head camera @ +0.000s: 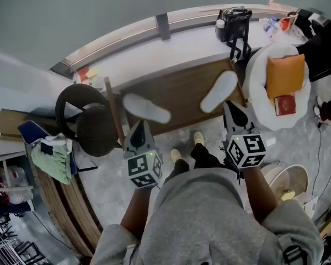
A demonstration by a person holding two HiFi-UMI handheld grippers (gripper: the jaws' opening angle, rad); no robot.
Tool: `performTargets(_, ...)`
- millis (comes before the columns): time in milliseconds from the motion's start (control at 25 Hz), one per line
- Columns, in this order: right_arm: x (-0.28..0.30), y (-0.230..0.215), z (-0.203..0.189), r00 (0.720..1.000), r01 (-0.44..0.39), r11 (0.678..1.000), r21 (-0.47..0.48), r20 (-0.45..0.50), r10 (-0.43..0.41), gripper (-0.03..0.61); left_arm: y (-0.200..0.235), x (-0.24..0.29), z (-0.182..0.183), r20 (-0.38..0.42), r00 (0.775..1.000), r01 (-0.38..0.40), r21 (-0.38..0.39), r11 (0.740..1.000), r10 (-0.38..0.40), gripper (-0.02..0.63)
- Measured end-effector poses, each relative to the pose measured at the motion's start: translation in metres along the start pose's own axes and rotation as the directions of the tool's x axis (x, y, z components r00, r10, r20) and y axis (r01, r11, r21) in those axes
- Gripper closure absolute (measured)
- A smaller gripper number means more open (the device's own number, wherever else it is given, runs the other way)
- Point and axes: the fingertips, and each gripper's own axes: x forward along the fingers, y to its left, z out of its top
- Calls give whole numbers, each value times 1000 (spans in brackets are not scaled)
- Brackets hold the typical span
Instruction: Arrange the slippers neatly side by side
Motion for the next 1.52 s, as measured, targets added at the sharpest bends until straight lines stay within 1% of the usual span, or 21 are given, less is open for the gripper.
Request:
performTargets(240, 25, -47, -5, 999, -3, 1000, 23, -45, 4, 551, -18, 30, 8, -22, 999, -43, -13, 999, 43, 598)
performTargets(400, 39, -65, -21, 996, 1, 999, 39, -85, 2, 551, -23, 45, 4, -34, 998, -61, -13, 998, 61, 600)
performTargets(560, 53, -78, -39, 994, -12, 996, 90, -109, 22, 549, -21, 58, -6, -45, 995, -92, -14, 996, 91, 600)
performTargets(720, 71, -95, -63, 987, 35, 993, 113, -161, -17, 546, -14, 72, -25, -87, 988, -128, -23, 991, 126, 598)
performTargets(760, 78, -99, -70, 983, 48, 992, 115, -179, -26, 527, -12, 75, -30, -99, 986, -138, -26, 990, 135, 600)
performTargets(800, 84, -104, -78, 979, 56, 991, 120, -200, -31, 484, -10, 78, -34, -110, 983, -148, -26, 989, 144, 598)
performTargets(840, 90, -108, -86, 974, 62, 990, 129, -223, -32, 454, -9, 80, -39, -121, 981, -157, -27, 987, 153, 598)
performTargets(960, 108, -121, -109, 960, 93, 982, 163, -278, -44, 442, -7, 90, -56, -151, 973, -181, -34, 983, 174, 598)
performTargets(1120, 138, -138, -141, 937, 159, 974, 161, -335, -98, 423, 1, 105, -79, -190, 962, -210, -49, 976, 198, 598)
performTargets(1320, 168, -158, -185, 891, 246, 945, 217, -435, -132, 420, 0, 120, -98, -226, 952, -228, -67, 971, 207, 598)
performTargets(1520, 184, -165, -214, 856, 291, 924, 246, -499, -136, 420, -7, 133, -108, -243, 950, -219, -69, 973, 196, 598)
